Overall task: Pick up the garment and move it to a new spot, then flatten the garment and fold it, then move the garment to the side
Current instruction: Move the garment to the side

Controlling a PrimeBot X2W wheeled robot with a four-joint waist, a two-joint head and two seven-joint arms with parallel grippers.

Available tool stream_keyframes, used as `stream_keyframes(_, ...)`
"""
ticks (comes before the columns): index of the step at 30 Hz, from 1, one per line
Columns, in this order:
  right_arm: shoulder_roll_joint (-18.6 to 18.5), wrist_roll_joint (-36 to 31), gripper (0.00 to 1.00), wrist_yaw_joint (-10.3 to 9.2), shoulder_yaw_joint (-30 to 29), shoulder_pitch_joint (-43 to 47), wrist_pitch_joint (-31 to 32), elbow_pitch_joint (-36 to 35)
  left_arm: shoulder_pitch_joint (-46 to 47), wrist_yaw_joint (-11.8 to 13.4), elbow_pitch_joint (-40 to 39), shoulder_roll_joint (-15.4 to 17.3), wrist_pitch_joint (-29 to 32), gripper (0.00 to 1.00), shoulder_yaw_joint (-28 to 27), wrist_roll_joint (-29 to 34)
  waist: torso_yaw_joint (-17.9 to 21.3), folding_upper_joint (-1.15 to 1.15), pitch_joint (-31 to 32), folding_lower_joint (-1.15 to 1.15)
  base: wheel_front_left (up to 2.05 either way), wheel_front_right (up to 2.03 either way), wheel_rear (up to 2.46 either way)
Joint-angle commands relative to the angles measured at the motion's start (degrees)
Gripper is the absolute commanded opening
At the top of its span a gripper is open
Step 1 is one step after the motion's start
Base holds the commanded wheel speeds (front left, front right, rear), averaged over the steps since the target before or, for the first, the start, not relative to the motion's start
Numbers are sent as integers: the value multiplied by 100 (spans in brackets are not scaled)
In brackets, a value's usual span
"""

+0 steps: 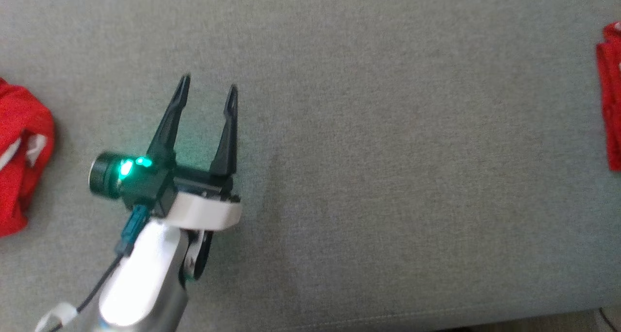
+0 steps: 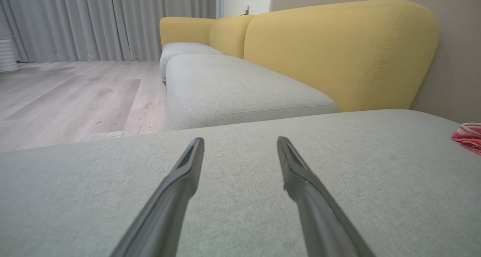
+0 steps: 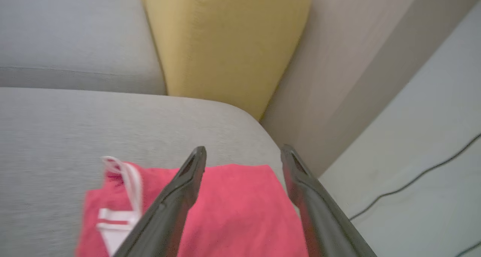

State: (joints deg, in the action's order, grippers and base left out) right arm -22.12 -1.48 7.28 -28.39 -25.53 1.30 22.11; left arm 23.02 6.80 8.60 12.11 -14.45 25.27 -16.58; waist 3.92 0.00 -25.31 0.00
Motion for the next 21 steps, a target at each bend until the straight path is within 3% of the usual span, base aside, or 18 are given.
stream_keyframes(1,67,-32,100,21,277,315,-77,-522,-202,67,-78,112,-46,100,-263,-62,54,0,360,0,0,0,0)
stream_keyframes(12,1572,162,100,21,1775,1687,182,-2700,-1010,295,380,189,-52,100,-633,-391,-186,0,1407,0,0,0,0)
stream_keyframes(21,1894,679,100,21,2697,2353,-17,-2892,-1492,495,406,384,-12,100,-976,-614,-411,0,1862,0,0,0,0)
